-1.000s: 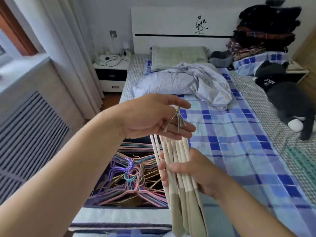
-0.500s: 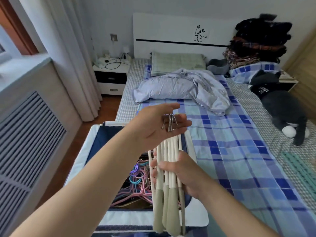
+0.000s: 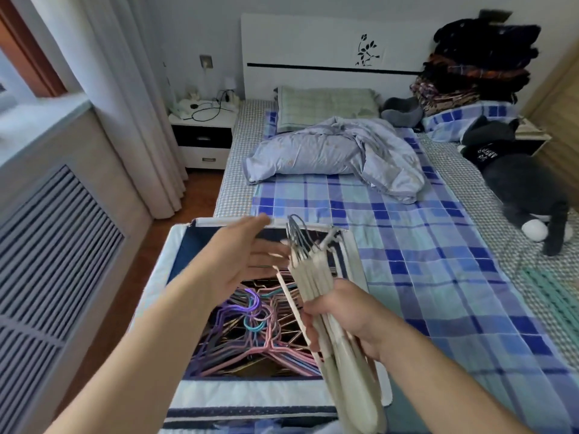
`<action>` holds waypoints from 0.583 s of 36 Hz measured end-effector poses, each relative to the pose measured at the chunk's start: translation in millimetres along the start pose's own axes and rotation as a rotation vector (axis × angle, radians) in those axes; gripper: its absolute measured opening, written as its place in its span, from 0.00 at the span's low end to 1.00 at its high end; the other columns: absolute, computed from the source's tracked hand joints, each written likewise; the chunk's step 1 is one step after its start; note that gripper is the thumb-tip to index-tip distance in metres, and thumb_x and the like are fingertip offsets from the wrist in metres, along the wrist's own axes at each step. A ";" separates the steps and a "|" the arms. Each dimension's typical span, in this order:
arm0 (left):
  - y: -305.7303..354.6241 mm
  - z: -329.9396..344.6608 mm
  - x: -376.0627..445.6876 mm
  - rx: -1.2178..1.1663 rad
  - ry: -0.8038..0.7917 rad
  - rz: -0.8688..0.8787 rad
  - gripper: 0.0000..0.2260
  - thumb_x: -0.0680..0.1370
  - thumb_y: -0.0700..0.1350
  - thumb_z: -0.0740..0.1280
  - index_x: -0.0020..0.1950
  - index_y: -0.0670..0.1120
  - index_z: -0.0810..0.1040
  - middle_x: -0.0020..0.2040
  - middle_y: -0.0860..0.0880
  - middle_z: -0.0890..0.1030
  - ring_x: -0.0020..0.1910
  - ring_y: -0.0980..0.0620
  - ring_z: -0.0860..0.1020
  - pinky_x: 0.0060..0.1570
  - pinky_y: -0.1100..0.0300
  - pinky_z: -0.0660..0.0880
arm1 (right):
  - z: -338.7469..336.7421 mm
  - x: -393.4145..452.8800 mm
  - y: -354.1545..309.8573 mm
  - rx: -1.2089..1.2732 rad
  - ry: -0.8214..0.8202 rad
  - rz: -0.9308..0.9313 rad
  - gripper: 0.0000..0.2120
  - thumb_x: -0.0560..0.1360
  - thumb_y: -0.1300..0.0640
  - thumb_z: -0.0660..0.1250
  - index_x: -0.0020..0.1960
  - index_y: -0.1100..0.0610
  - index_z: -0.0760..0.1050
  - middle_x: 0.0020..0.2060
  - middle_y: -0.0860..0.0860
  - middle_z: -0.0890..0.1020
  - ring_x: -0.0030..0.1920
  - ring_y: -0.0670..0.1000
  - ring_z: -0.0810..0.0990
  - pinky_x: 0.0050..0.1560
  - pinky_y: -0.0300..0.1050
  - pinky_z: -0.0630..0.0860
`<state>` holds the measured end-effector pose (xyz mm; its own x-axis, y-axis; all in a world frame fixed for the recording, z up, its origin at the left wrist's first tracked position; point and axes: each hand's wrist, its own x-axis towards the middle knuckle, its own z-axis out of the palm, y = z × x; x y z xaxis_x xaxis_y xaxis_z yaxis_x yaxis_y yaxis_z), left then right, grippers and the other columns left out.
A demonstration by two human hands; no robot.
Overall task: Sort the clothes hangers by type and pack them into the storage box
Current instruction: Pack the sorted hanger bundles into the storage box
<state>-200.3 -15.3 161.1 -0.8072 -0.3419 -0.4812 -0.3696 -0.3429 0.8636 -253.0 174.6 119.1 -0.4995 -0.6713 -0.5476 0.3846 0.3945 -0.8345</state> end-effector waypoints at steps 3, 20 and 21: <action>-44.3 4.8 -17.0 0.121 0.116 -0.082 0.18 0.83 0.53 0.63 0.71 0.47 0.72 0.61 0.39 0.82 0.60 0.41 0.81 0.57 0.42 0.79 | 5.9 5.7 9.1 -0.111 0.087 0.092 0.04 0.74 0.64 0.65 0.44 0.63 0.78 0.34 0.61 0.80 0.34 0.60 0.81 0.43 0.62 0.79; -121.1 -4.3 62.9 -0.120 0.147 -0.443 0.13 0.71 0.50 0.70 0.44 0.41 0.76 0.33 0.44 0.76 0.31 0.45 0.76 0.34 0.57 0.74 | 61.8 65.2 26.7 -0.624 0.000 0.247 0.11 0.69 0.65 0.60 0.43 0.64 0.81 0.33 0.57 0.85 0.36 0.58 0.85 0.47 0.56 0.84; -120.6 -3.3 68.2 -0.109 0.149 -0.445 0.12 0.71 0.50 0.70 0.43 0.42 0.75 0.30 0.45 0.74 0.28 0.46 0.74 0.31 0.58 0.72 | 58.8 69.0 27.7 -0.629 0.004 0.251 0.11 0.69 0.64 0.60 0.45 0.62 0.80 0.33 0.56 0.86 0.37 0.57 0.86 0.48 0.56 0.84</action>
<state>-209.3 -0.1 23.6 -0.5035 -0.2600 -0.8239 -0.6075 -0.5715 0.5516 -231.2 102.3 61.7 -0.4571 -0.5099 -0.7288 -0.0354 0.8292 -0.5579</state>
